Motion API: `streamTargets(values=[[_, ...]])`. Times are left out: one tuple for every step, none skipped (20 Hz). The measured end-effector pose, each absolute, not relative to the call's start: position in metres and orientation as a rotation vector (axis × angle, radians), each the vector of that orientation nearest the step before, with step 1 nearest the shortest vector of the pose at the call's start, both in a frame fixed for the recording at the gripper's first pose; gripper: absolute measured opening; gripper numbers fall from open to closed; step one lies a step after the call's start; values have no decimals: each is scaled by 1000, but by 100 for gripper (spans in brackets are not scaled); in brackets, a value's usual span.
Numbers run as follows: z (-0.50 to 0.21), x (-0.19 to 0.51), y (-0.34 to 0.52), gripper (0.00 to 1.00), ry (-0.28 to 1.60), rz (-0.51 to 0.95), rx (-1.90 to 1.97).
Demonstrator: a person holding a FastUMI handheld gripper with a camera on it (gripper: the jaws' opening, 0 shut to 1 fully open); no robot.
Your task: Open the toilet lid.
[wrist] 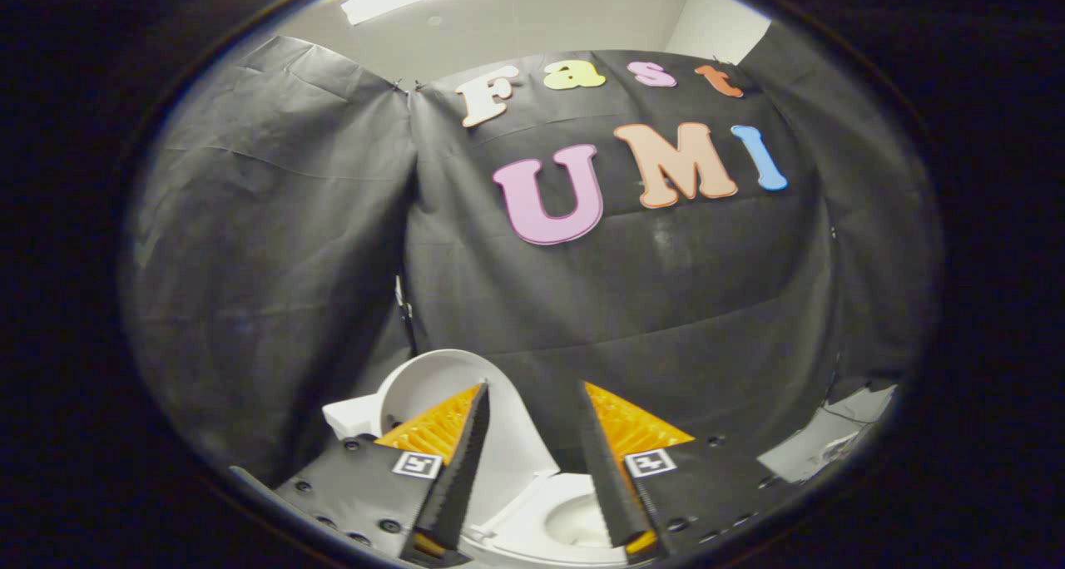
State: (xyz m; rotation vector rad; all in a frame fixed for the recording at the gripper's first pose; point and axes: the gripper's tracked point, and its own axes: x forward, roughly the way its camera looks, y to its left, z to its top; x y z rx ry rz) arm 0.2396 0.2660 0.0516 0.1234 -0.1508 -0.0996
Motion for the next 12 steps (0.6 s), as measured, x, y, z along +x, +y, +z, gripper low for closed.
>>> streamTargets(values=[[53,234,253,64,-148,-119,117],[53,232,241,71,-144,-133,110],[54,228,230,77,-142,-144,101],[53,223,220,83,-135,-153,90],[51,219,210,90,-124,-158,81],[52,213,202,96,-118,-161,73],[52,209,191,96,-113,-170,56],[53,204,181,96,-108,-178,37],[55,198,172,97,-105,-187,16],[58,195,161,99,-106,-197,-5],[63,190,151,99,-110,-210,-21],[67,187,141,99,-114,-220,-32]])
